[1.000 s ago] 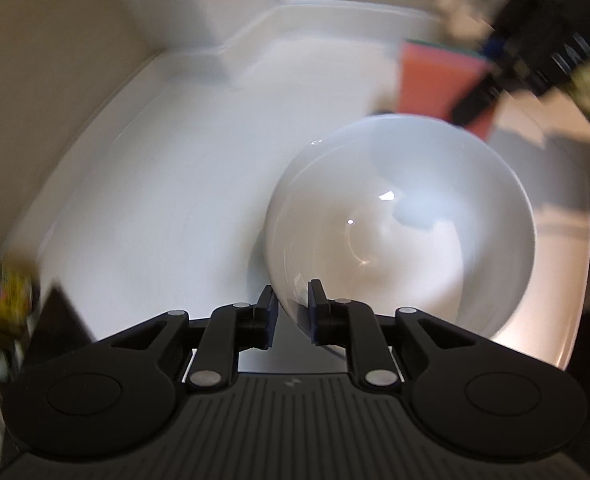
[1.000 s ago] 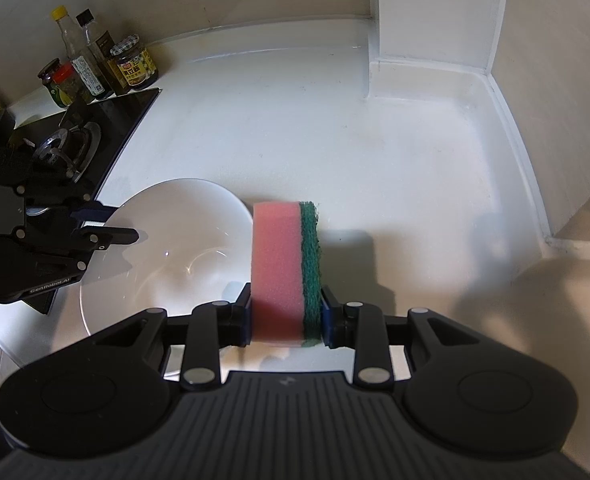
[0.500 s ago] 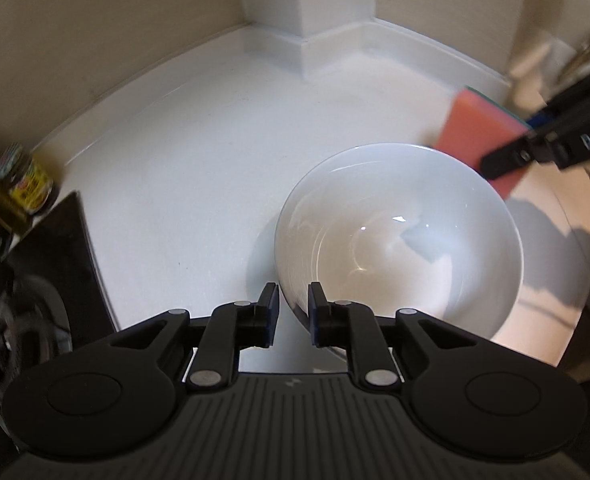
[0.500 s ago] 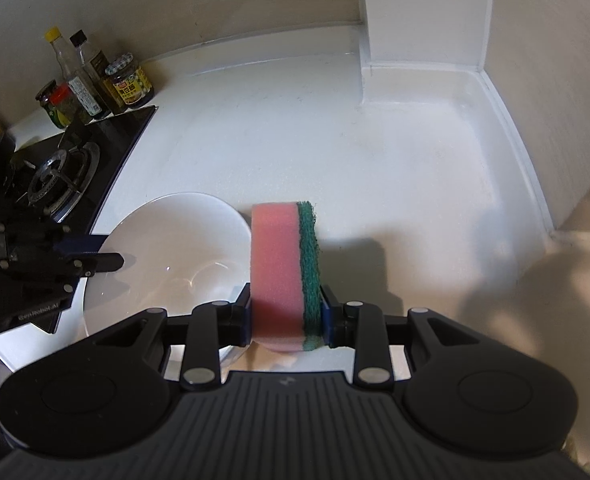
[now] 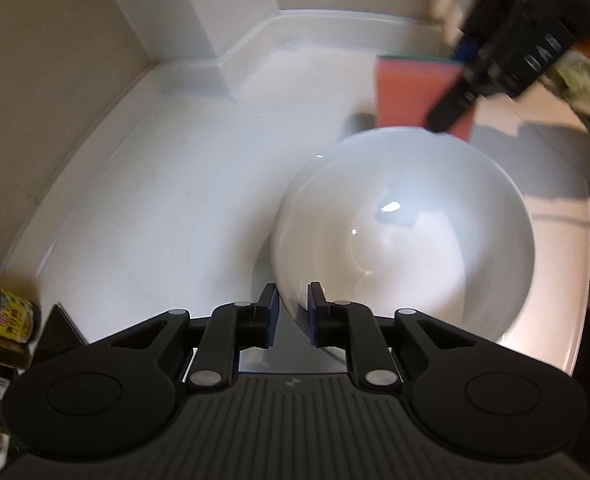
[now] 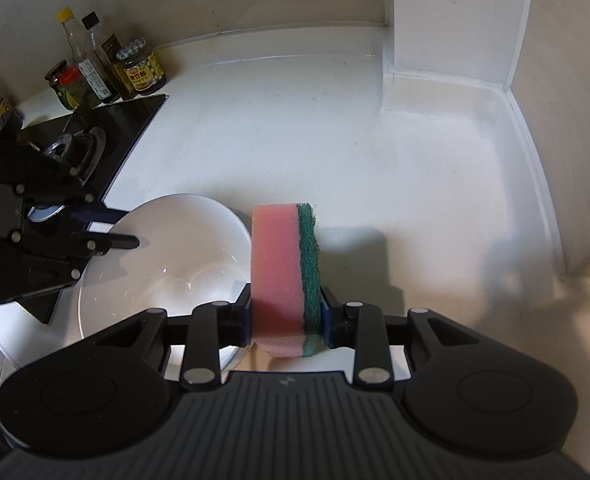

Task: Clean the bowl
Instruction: 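Hold the white bowl with the left gripper while the right gripper holds the sponge beside it, then keep the bowl steady with the left gripper while the right gripper holds the sponge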

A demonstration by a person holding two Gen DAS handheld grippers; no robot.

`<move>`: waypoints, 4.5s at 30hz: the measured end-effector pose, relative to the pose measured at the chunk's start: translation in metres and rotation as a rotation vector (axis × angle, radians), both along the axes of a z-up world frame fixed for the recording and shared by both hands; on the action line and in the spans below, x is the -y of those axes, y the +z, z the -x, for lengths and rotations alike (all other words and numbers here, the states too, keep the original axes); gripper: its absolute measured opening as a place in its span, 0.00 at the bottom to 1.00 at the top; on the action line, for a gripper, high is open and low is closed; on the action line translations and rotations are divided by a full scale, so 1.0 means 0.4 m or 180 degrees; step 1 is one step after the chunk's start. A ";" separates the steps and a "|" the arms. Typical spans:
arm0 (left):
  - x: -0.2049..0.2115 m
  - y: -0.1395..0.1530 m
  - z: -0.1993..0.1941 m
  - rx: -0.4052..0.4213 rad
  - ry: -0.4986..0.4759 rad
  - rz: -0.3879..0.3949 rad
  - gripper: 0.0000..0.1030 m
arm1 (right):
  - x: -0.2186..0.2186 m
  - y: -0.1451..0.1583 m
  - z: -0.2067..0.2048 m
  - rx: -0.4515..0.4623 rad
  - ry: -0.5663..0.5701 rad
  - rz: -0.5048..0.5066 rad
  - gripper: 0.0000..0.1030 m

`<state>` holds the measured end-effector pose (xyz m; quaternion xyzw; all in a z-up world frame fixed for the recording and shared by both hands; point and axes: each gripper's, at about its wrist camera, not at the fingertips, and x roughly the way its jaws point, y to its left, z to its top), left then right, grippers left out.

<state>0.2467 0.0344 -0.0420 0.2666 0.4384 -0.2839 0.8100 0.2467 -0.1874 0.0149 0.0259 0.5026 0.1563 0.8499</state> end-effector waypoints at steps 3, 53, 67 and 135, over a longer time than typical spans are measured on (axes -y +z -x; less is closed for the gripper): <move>-0.019 0.019 0.018 -0.0057 0.0640 0.0225 0.15 | 0.003 0.000 0.011 0.0012 -0.0038 -0.0033 0.26; 0.040 0.015 0.001 0.0022 -0.0164 -0.0120 0.14 | -0.011 0.009 0.040 0.0112 -0.0012 0.0094 0.26; 0.008 0.007 0.080 0.0067 0.0524 0.0063 0.11 | 0.002 0.006 0.097 0.0064 -0.0125 -0.0022 0.26; -0.069 0.019 0.105 -0.0152 0.0682 0.0230 0.11 | -0.090 -0.017 0.177 0.0238 -0.0803 -0.0137 0.26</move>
